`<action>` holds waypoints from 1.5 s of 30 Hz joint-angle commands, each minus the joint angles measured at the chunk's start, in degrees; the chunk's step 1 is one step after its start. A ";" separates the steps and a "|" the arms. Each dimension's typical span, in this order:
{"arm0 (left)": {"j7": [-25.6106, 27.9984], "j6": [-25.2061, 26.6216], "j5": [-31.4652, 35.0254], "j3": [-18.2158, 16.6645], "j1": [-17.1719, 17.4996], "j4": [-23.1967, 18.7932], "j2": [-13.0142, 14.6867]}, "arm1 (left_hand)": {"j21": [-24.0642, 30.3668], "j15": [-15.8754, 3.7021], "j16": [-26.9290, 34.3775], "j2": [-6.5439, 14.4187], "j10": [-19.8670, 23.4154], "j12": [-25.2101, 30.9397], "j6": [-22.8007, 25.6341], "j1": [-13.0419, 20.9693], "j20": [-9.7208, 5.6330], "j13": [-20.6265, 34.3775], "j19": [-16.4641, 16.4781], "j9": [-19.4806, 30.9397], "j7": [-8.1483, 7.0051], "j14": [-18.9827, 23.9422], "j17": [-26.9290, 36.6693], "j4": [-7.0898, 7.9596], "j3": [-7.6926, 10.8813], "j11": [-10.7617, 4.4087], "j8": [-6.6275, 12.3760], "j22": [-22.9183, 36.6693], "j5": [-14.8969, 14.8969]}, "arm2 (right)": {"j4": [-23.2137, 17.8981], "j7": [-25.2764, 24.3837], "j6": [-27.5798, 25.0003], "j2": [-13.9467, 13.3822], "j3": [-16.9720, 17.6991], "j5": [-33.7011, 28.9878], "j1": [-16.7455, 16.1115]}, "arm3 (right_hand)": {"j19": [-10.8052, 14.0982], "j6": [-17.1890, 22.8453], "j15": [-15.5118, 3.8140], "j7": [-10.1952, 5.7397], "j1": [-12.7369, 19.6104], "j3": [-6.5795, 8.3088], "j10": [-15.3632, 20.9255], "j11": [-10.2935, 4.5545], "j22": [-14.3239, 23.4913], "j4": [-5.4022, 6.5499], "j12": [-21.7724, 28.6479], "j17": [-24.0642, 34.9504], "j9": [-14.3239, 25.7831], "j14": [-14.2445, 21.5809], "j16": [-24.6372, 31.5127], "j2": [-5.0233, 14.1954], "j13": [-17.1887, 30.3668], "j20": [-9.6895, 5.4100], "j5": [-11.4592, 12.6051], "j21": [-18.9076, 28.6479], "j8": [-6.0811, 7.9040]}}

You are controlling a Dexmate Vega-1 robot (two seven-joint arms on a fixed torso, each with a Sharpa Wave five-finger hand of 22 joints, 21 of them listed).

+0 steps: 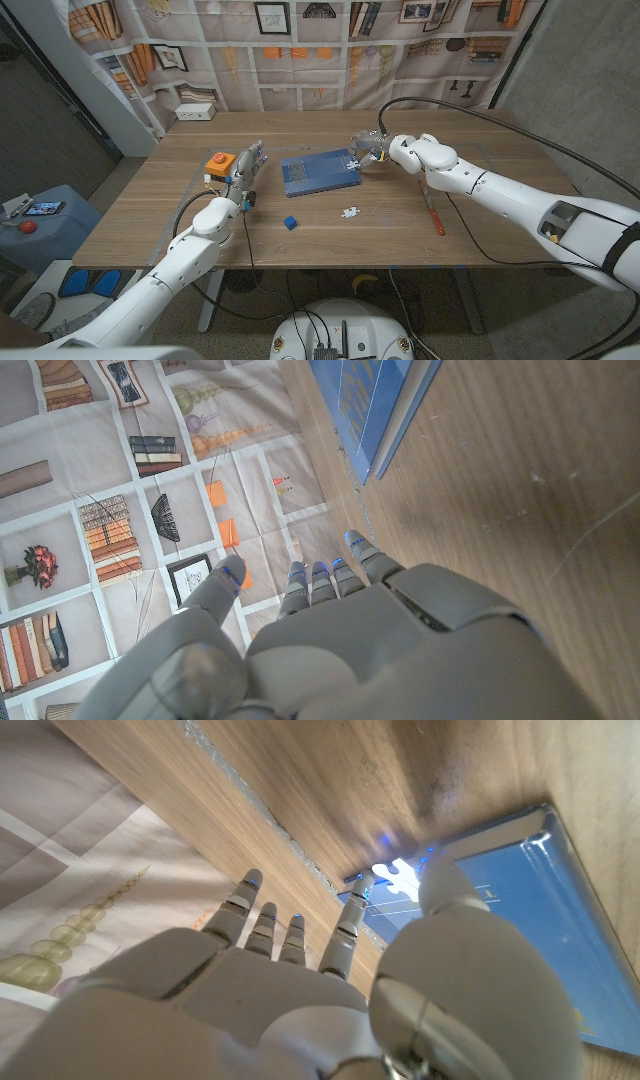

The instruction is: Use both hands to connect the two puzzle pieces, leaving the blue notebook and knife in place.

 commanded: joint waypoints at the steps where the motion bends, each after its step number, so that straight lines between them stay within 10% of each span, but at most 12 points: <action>1: 0.00 0.15 -0.14 0.12 0.09 0.00 -0.09 | 0.23 0.08 0.29 3.41 0.26 -0.07 0.59 -0.44 0.14 0.11 -0.05 0.30 0.05 0.19 0.28 0.04 0.35 -0.06 -0.21 0.18 0.08 | 0.67 -2.23 -0.05 0.48 0.11 -0.15 -0.35 | 0.95 1.33 -0.06 -0.08 1.36 -0.05 1.02 -0.05 0.20 -0.07 0.24 0.10 -0.08 1.04 0.51 0.14 0.08 -0.29 0.04 0.27 0.80; 45: -0.18 0.39 -0.24 0.52 -0.83 1.01 -0.49 | 0.23 0.31 0.33 3.48 0.37 -0.05 0.59 -0.53 0.08 0.13 -0.01 0.30 0.14 0.27 0.31 0.04 0.42 0.17 -0.22 0.19 0.07 | 2.62 -8.01 1.94 0.46 -0.43 -0.26 -0.52 | 5.65 9.65 -3.17 -0.25 5.79 -0.77 6.07 -2.87 0.19 0.01 0.25 -0.09 0.16 4.94 1.24 0.41 -0.05 -2.83 0.84 0.24 4.56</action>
